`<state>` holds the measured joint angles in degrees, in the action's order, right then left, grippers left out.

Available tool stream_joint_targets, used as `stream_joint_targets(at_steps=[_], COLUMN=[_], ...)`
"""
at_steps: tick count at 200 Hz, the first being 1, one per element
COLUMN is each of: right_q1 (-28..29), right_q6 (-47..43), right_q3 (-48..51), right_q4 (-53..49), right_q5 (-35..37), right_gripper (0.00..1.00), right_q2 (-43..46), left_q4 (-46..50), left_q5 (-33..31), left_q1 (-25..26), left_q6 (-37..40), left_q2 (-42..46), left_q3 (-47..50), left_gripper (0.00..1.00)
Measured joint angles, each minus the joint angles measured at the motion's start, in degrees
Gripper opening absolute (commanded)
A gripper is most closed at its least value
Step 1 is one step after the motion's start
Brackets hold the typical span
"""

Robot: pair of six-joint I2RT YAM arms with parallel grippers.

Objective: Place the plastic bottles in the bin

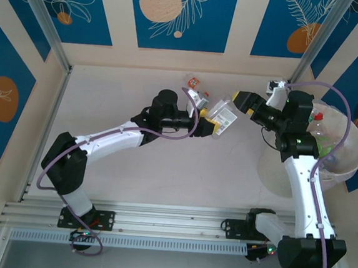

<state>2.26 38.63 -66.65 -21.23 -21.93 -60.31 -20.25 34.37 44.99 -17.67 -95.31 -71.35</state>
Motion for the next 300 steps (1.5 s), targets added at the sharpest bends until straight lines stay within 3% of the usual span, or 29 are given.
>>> stream_joint_targets(at_steps=[31, 63, 71, 75, 84, 88, 98, 151, 199, 235, 267, 300], right_q1=[2.67, 4.13, 4.17, 4.17, 4.17, 4.17, 4.17, -0.66, -19.69, -30.25, -32.81, -33.79], right_q6=[-0.46, -0.48, -0.74, -0.76, -1.05, -1.14, -1.75, -10.01, -16.94, -21.05, -23.39, -25.24], right_q3=[-1.84, -2.99, -3.02, -3.02, -3.04, -3.04, -3.10, -12.90, -34.34, -45.24, -46.88, -41.51], right_q4=[-0.87, -1.09, -1.27, -1.25, -1.31, -1.31, -1.97, -15.87, -29.59, -37.53, -44.81, -48.33], right_q5=[5.07, 7.30, 7.41, 7.41, 7.58, 7.78, 8.48, 17.16, 21.09, 26.14, 30.97, 33.57], right_gripper=[0.58, 0.33, 0.25, 0.22, 0.16, 0.14, 0.12, 0.12, 0.13, 0.14, 0.16, 0.16], right_q2=[-1.79, -3.69, -3.85, -3.89, -3.89, -3.76, -3.39, 2.58, 4.09, -1.92, -10.21, -12.98], left_q4=[0.07, 0.90, 1.01, 1.09, 1.14, 1.14, 1.05, -2.99, -4.50, -4.24, -3.67, -2.89], left_q5=[0.17, -0.04, -0.11, -0.15, -0.35, -0.48, -0.66, -1.77, -4.90, -6.82, -7.52, -7.91], left_q1=[0.00, 0.15, 0.24, 0.24, 0.28, 0.31, 0.48, 0.24, 0.11, -0.24, -1.07, -1.90], left_q6=[0.52, 2.14, 2.36, 2.54, 2.58, 2.62, 3.02, 2.97, 4.13, 5.27, 6.08, 5.77], left_q2=[0.00, 0.00, 0.00, 0.00, 0.00, 0.00, 0.00, 2.40, 5.33, 5.33, 5.33, 5.22], left_q3=[0.07, 0.24, 0.39, 0.39, 0.39, 0.39, 0.39, 3.69, 7.28, 8.24, 8.24, 8.24], left_gripper=[0.00, 0.03, 0.16, 0.29, 0.69, 0.82, 0.99, 1.00, 1.00, 1.00, 1.00, 1.00])
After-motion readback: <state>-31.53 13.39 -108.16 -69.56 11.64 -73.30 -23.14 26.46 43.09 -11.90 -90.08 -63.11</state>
